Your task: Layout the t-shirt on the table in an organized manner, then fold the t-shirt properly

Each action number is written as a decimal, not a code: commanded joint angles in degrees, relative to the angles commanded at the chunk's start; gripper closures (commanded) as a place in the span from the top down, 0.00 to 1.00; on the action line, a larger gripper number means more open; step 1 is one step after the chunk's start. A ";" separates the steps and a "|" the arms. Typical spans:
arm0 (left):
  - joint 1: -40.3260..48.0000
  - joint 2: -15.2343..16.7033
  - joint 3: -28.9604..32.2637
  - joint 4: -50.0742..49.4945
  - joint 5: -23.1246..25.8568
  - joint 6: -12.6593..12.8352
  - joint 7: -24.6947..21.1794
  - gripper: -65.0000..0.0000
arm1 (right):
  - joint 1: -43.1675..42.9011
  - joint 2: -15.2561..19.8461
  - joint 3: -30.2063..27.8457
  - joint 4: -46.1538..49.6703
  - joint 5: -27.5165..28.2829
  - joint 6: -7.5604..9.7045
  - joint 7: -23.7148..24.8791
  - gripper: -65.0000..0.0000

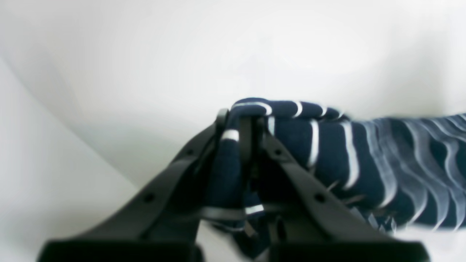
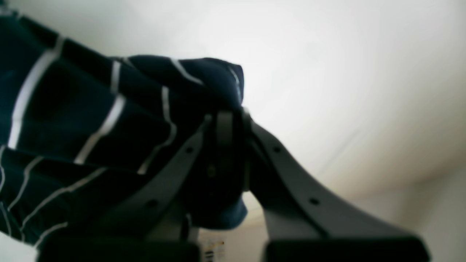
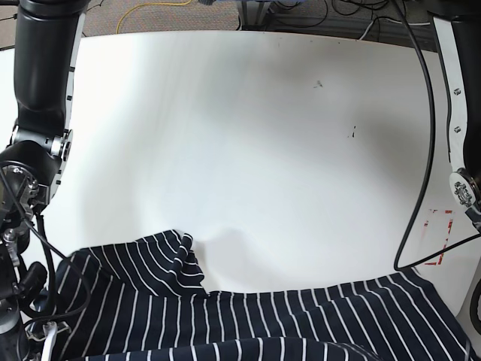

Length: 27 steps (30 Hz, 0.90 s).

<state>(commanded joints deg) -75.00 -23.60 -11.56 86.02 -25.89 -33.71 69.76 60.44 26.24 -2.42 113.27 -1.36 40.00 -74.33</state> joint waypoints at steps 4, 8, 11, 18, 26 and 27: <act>4.80 0.00 -0.26 4.66 -0.79 0.00 0.00 0.00 | -6.51 0.00 3.08 1.67 -0.35 0.00 -0.88 0.00; 12.63 0.00 -0.62 10.11 -2.11 0.00 0.26 0.00 | -15.21 -1.23 8.18 2.02 0.00 0.00 -0.88 0.00; 18.96 -0.09 -3.52 14.42 -2.20 0.00 2.46 0.00 | -22.24 -3.52 11.34 2.46 -0.09 0.00 -0.70 0.00; 35.31 0.00 -10.11 22.95 -2.90 -0.26 6.59 0.00 | -37.45 -9.32 19.16 2.81 -0.09 0.00 -0.44 0.00; 57.11 0.00 -19.78 24.88 -11.52 -1.05 6.59 0.00 | -52.40 -15.74 22.42 2.81 -0.35 0.00 4.31 0.00; 60.01 0.00 -21.19 24.88 -12.57 -0.97 6.59 0.00 | -53.89 -16.18 22.42 2.81 -0.35 0.00 4.31 0.00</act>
<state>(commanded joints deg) -14.99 -23.60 -32.75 110.90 -38.46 -34.68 76.35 6.55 10.07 20.00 116.09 -1.71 40.00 -70.02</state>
